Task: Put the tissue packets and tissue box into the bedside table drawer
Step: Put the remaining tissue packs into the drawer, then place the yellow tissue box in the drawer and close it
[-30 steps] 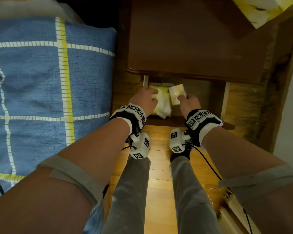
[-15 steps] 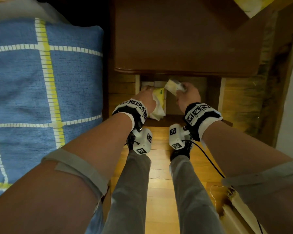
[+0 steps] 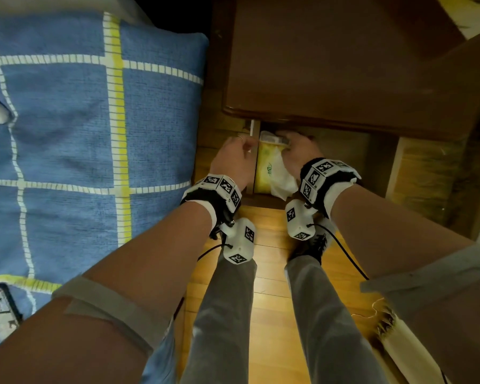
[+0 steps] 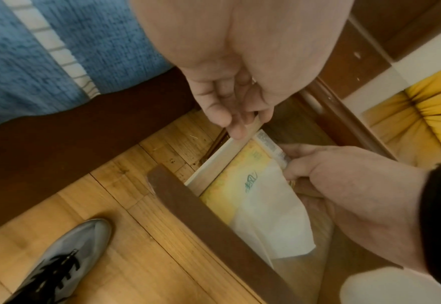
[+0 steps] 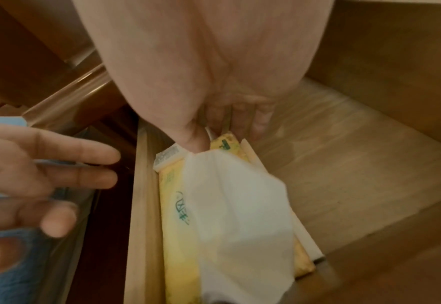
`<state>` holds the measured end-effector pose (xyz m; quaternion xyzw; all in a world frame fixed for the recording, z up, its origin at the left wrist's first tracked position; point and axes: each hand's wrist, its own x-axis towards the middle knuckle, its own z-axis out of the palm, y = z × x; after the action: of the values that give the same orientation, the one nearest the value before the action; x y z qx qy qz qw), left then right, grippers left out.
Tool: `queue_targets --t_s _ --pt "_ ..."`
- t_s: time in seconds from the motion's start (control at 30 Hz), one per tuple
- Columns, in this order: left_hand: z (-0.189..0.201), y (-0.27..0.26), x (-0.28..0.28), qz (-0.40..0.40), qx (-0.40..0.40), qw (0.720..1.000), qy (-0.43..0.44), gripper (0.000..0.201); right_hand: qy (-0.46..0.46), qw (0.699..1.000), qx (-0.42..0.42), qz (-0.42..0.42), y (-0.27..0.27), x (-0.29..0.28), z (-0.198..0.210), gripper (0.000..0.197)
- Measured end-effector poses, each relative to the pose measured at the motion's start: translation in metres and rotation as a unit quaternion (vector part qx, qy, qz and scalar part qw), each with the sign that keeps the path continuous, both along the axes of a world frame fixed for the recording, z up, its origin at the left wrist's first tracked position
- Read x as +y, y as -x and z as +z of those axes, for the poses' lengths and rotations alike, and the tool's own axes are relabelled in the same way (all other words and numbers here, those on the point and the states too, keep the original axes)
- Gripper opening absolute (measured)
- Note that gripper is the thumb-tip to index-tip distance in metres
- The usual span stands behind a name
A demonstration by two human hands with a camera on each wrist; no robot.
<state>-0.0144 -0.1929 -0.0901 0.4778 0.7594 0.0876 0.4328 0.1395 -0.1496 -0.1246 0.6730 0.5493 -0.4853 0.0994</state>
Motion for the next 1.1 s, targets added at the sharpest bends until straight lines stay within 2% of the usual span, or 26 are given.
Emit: queue_targets --t_s 0.13,0.3,0.43,0.57,0.67,0.8,0.93,1.1 --pt "-0.001 0.009 0.0 0.006 -0.013 1.0 0.017 0.035 -0.002 1.0 0.012 -0.005 0.006 0.001 0.0 0.05" --pt "-0.003 0.01 0.006 0.013 -0.009 1.0 0.009 0.032 -0.022 0.999 -0.002 -0.05 0.005 -0.002 0.003 0.06" --pt "0.002 0.004 0.01 0.01 -0.005 1.0 0.006 0.029 -0.017 0.999 -0.001 -0.049 0.003 -0.007 0.011 0.061" --pt "0.02 0.0 0.014 0.039 -0.017 0.999 0.01 0.033 0.002 0.993 -0.01 -0.117 -0.007 -0.012 0.026 0.062" --pt "0.035 -0.009 0.018 0.041 -0.026 0.998 0.039 0.035 -0.003 0.987 -0.005 -0.158 -0.027 -0.016 0.05 0.05" --pt "0.063 -0.038 0.038 0.049 -0.043 0.997 0.039 0.026 -0.036 0.979 -0.005 -0.201 -0.067 -0.007 0.086 0.026" --pt "0.087 -0.074 0.06 0.035 -0.037 0.997 0.05 0.016 -0.08 0.971 0.011 -0.227 -0.108 0.018 0.123 0.018" --pt "0.121 -0.134 0.107 0.069 -0.071 0.993 0.061 0.022 -0.151 0.961 0.006 -0.23 -0.166 0.067 0.169 0.036"
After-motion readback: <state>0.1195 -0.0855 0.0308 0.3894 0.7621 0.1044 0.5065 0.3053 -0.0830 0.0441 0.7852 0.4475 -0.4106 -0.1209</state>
